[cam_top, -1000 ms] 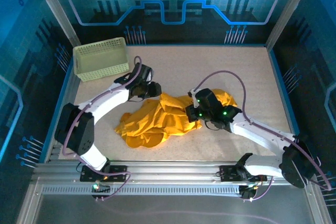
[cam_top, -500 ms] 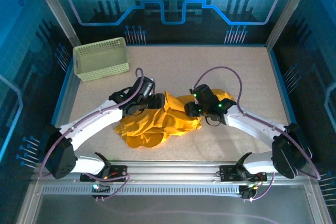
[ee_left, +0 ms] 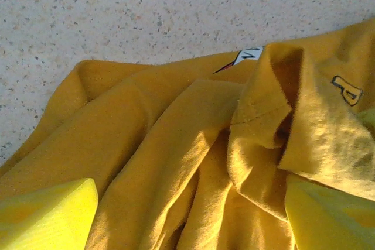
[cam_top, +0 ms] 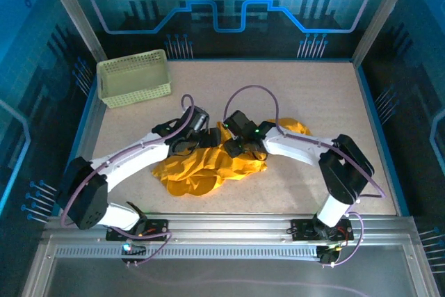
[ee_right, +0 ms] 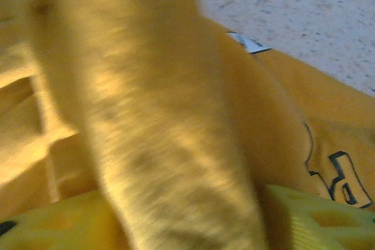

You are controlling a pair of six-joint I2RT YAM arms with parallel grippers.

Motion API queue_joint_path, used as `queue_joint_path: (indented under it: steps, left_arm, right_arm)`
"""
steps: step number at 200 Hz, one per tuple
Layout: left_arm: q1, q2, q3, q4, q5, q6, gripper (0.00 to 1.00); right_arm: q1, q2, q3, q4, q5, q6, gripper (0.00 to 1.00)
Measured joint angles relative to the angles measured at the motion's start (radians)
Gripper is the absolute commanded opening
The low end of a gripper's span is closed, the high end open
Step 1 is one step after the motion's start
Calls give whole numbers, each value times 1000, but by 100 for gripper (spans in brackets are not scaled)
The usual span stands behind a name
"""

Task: Fold the inside-out t-shirt

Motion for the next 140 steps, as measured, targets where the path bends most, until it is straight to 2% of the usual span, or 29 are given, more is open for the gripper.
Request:
queue_joint_path:
  steps: [44,69,109,140]
  left_arm:
    - [2,46,-12,23,26,-14,82]
    - [2,98,-4,24,47,-14,81]
    - [-18,135,43,21,60,-11,77]
    - [-36,139,76,24,60,-2,75]
  right_arm:
    - [-170,-27,0,13,-53,36,59]
    - [-230,-32,0,15,-80,61,56]
    - [-261,-32,0,3,-87,80,60]
    - [-215,-96,2,-46,-33,74,65]
